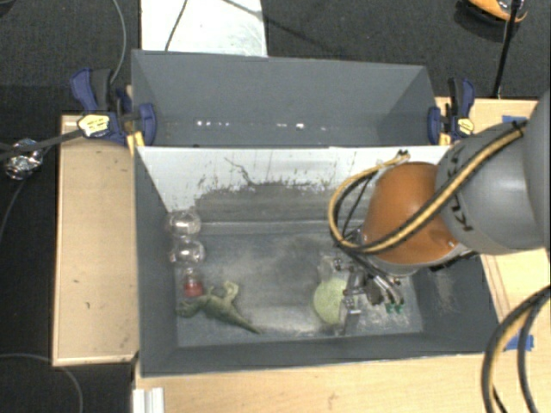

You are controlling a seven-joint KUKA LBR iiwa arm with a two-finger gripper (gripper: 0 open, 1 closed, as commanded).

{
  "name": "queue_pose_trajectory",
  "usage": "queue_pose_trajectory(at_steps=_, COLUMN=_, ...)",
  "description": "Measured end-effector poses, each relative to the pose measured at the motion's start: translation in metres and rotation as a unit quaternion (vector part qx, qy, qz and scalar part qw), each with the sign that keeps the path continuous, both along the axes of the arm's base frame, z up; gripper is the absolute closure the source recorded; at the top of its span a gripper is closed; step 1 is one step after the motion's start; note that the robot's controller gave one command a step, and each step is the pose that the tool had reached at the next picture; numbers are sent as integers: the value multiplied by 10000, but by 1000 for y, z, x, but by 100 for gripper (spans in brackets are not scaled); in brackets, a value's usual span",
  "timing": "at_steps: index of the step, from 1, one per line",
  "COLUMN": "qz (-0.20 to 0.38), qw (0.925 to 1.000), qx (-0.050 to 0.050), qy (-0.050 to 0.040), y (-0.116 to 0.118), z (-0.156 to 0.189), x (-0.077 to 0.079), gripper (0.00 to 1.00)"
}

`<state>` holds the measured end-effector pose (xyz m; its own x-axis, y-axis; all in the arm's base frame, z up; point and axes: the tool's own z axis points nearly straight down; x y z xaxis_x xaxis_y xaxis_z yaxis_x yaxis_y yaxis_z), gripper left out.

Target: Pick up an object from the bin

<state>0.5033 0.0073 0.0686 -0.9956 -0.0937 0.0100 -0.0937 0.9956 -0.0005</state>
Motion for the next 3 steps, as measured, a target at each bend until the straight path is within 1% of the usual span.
queue_pose_trajectory(at_steps=1, qz=-145, qw=9999, qx=15, qy=-56, y=6, z=2, x=-18, gripper=100)
queue_pose_trajectory(at_steps=3, qz=-146, qw=9999, qx=14, qy=-40, y=6, z=6, x=-20, gripper=100)
